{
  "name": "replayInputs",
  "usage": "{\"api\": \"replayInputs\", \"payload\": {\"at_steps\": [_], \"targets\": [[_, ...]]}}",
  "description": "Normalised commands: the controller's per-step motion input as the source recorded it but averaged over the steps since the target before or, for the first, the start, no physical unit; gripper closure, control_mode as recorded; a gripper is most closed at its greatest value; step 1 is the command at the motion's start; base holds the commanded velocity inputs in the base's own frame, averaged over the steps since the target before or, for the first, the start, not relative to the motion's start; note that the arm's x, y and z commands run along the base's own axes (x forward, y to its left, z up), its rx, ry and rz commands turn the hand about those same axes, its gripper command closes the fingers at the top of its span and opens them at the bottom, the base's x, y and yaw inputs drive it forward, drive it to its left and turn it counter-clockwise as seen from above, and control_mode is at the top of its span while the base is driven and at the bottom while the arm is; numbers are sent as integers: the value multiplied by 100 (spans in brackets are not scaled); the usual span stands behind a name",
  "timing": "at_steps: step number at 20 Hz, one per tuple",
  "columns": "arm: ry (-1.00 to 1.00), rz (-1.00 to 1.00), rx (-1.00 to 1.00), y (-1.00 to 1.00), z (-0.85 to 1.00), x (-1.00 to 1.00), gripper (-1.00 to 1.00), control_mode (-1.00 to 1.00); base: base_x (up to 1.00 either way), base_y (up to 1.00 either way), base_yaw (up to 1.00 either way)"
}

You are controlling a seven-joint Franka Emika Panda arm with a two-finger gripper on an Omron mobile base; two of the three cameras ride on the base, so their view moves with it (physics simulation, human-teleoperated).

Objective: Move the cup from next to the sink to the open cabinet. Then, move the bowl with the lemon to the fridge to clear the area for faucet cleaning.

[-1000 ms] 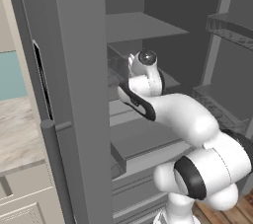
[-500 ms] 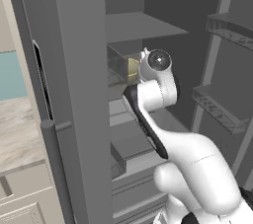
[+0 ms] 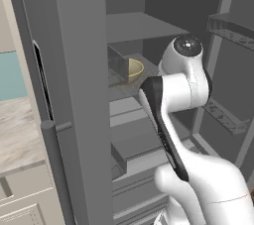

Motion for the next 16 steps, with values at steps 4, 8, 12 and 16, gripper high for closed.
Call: {"api": "replayInputs", "payload": {"at_steps": [4, 8, 12, 16], "targets": [[-7, 0, 2, -22, -4, -36, -100, -100, 0, 0, 0], [-3, 0, 6, -17, -21, -52, -100, 100, -25, -3, 0], [0, 0, 0, 0, 0, 0, -100, 100, -100, -5, -3], [0, 0, 0, 0, 0, 0, -100, 100, -100, -28, -9]]}}
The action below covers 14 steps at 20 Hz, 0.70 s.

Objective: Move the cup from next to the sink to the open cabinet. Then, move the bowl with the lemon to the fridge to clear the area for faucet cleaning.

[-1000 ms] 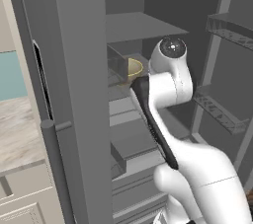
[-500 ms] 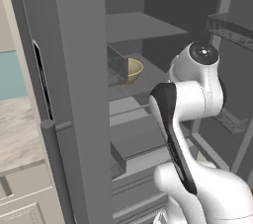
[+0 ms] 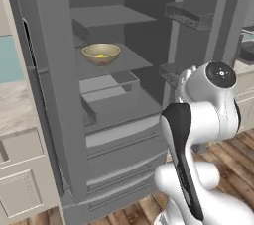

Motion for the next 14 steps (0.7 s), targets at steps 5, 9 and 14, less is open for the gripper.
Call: {"api": "replayInputs", "payload": {"at_steps": [5, 9, 14], "targets": [[0, 0, 0, 0, 0, 0, -100, 100, -100, -95, -21], [0, 0, 0, 0, 0, 0, -100, 100, -100, -100, -20], [0, 0, 0, 0, 0, 0, -100, 100, -82, -100, -10]]}}
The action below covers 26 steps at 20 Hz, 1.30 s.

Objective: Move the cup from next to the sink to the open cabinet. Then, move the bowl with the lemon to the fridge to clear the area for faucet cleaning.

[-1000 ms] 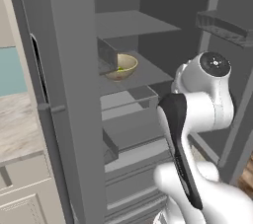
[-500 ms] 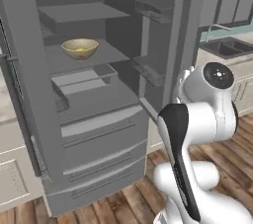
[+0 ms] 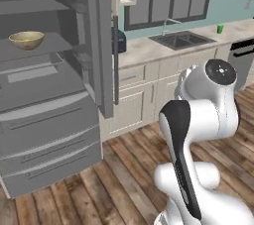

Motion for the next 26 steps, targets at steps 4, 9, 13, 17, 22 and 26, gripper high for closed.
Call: {"api": "replayInputs", "payload": {"at_steps": [4, 9, 13, 17, 22, 26], "targets": [[0, 0, 0, 0, 0, 0, -100, 100, -5, -100, 1], [0, 0, 0, 0, 0, 0, -100, 100, 80, -100, 7], [0, 0, 0, 0, 0, 0, -100, 100, 100, -100, 7], [0, 0, 0, 0, 0, 0, -100, 100, 100, -100, 6], [0, 0, 0, 0, 0, 0, -100, 100, 100, -100, 5], [0, 0, 0, 0, 0, 0, -100, 100, 100, -100, 0]]}}
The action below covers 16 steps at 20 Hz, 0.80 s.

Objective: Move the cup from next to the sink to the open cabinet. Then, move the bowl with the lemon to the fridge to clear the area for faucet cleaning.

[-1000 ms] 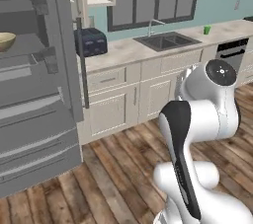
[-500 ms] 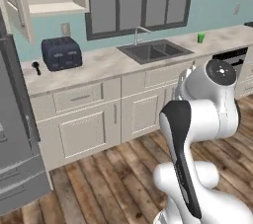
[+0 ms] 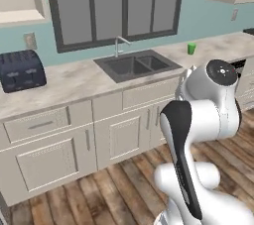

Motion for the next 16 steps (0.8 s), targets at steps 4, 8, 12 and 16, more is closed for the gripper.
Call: {"api": "replayInputs", "payload": {"at_steps": [4, 8, 12, 16], "targets": [[0, 0, 0, 0, 0, 0, -100, 100, 100, -100, 0], [0, 0, 0, 0, 0, 0, -100, 100, 100, -100, 0], [0, 0, 0, 0, 0, 0, -100, 100, 100, -100, 0], [0, 0, 0, 0, 0, 0, -100, 100, 100, -100, 0]]}}
